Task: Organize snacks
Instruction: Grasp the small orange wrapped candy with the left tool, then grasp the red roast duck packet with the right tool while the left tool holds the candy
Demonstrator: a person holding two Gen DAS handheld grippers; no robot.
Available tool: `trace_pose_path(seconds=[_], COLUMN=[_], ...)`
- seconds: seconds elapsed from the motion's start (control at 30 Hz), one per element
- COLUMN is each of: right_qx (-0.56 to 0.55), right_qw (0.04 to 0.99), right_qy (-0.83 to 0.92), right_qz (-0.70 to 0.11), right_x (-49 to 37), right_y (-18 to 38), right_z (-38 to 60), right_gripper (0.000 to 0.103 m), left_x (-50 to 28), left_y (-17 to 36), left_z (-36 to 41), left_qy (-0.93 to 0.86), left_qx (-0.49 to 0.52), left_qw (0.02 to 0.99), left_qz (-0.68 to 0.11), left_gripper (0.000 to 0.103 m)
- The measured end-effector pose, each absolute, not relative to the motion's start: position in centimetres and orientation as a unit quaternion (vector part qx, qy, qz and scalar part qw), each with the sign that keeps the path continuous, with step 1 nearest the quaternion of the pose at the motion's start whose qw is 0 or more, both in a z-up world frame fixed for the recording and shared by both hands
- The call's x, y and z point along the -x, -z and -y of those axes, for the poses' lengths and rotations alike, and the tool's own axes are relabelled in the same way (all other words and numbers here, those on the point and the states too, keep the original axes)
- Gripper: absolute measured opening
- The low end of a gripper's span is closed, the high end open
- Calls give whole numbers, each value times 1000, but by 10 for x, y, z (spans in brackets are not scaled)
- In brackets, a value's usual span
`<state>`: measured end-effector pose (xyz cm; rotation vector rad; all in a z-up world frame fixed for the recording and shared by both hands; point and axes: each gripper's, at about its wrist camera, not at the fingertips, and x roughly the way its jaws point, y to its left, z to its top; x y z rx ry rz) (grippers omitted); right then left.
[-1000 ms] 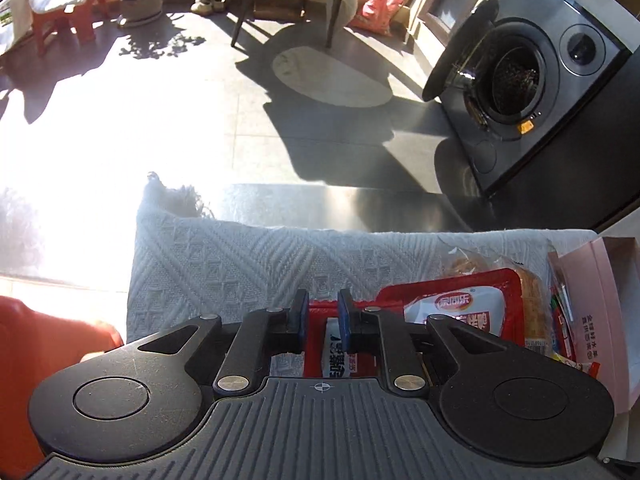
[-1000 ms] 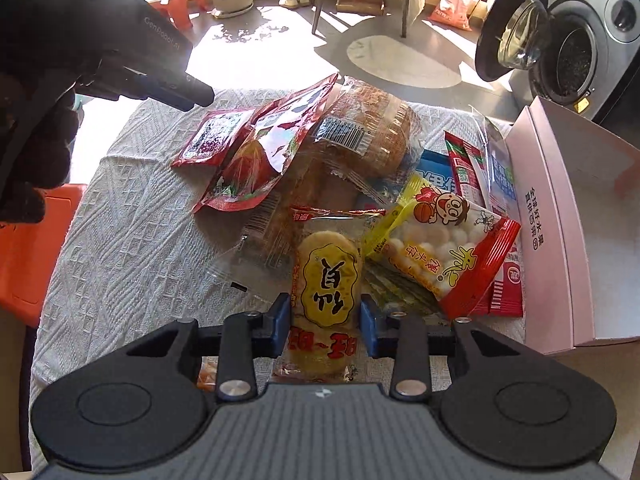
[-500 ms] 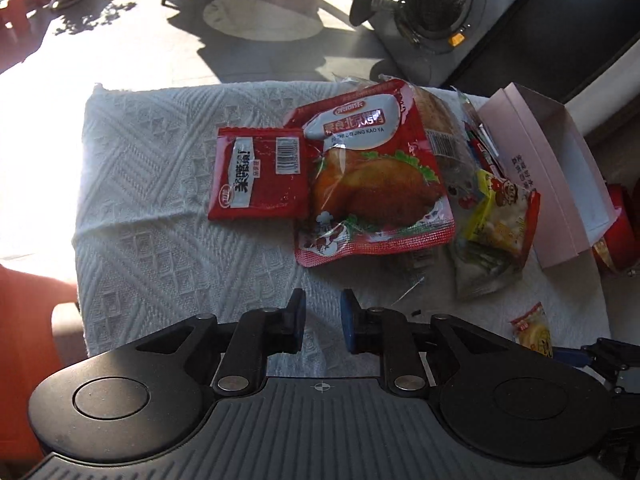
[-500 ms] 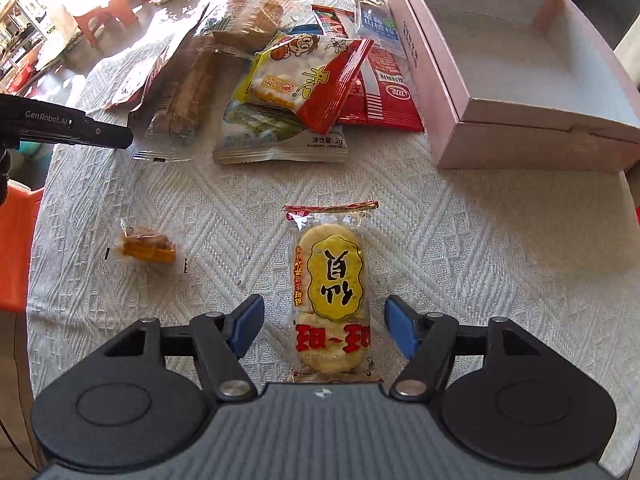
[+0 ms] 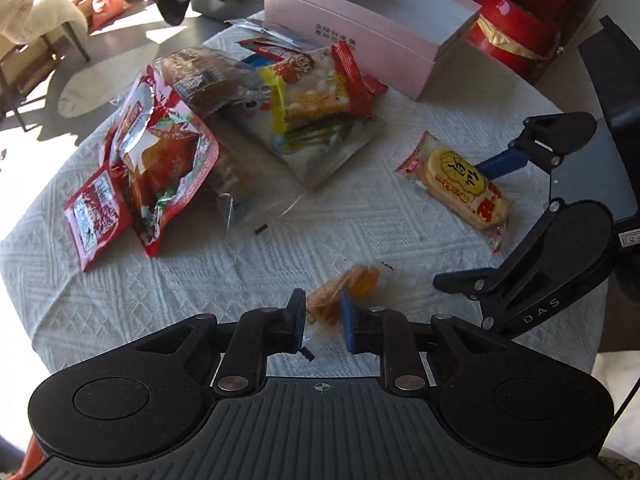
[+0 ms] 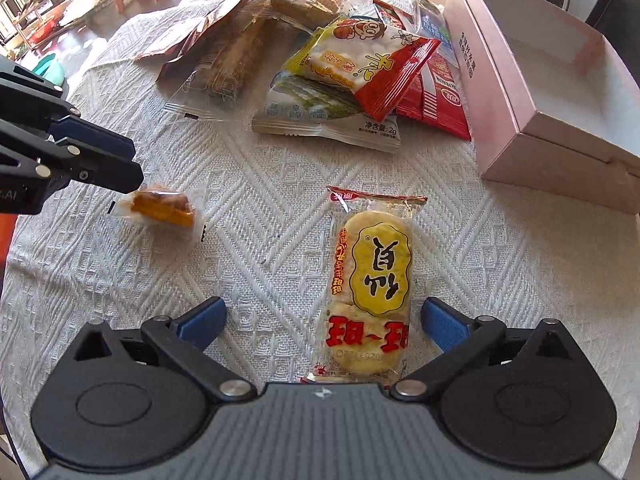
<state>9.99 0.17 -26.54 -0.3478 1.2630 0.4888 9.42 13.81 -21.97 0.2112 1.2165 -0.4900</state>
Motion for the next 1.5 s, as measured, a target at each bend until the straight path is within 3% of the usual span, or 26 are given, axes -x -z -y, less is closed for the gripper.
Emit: trace_pose_path(seconds=[0.1,0.2,0.43,0.47,0.53,0.63,0.9,1.07,1.1,1.17,1.2,1.23,1.5], right_qx=[163,165,191,195,203,175,167,172,179,191,196,193,221], right_qw=[764,761,747,749,769,804,857,836,827,806,788,777,714], right_qy=[-220,-220,-234,-232,-223,-237,-275,-324,-329,-338,-342,-347,-395], right_qz=[-584,-587,-592,-589,-564,-517,-403,-409,-418,-447,-473,-488,-534], right_x=[-101,-102,-98,-98,-98,-109,-180,-221,-227,-235,-236,-231,-151], right_y=[266,265,260,257,242,208,184,213,223,241,250,256,230], right_z=[-6,-9,-8,-9,-11,-23,-149,-224,-238,-254,-259,-256,-189], right_gripper=[103,103,102,101,87,87,86,83,81,62,41,34,34], left_x=[-98,-105,-118,-117,-110,-92,-61,-46,-43,-39,-38,-37,-36], left_y=[225,233,239,238,233,226,224,227,228,230,230,229,241], left_z=[-126,-124,-158,-167,-191,-228,-280,-304,-308,-315,-317,-319,-319], left_qy=[263,248,172,153,102,44,-25,-48,-55,-58,-58,-57,-40], left_qx=[-116,-118,49,71,124,205,281,309,315,324,326,329,357], left_qw=[766,768,789,791,801,803,796,790,788,786,787,788,778], left_qz=[-575,-578,-588,-588,-576,-558,-536,-527,-526,-523,-521,-518,-516], left_gripper=[23,35,23,23,23,22,22,22,22,22,22,22,22])
